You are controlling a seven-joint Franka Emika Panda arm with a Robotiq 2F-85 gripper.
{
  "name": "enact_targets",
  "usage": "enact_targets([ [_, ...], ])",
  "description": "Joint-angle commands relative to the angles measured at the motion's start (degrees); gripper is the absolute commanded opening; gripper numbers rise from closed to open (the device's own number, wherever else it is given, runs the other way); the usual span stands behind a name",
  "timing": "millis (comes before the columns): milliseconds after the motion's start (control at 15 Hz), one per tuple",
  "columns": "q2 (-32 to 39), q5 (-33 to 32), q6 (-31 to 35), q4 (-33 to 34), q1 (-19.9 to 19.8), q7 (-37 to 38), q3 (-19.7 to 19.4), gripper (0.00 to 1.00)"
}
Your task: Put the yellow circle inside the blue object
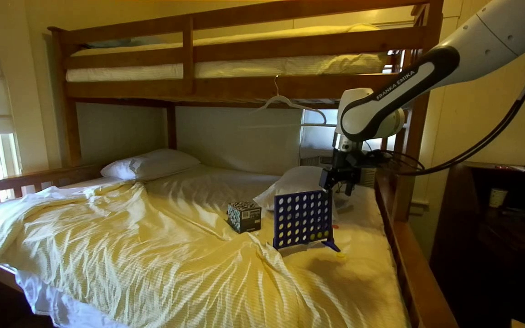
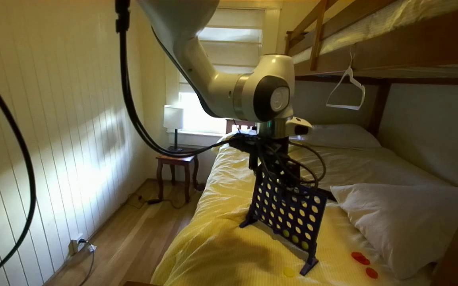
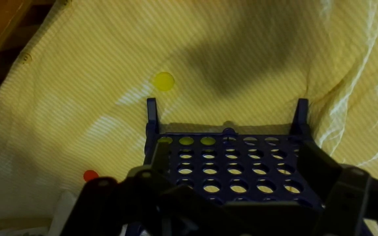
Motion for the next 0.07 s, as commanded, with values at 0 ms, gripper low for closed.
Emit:
enact_targets([
  [0,0.0,0.0,-0.2,0.1,-0.9,-0.1,0.9,1.00],
])
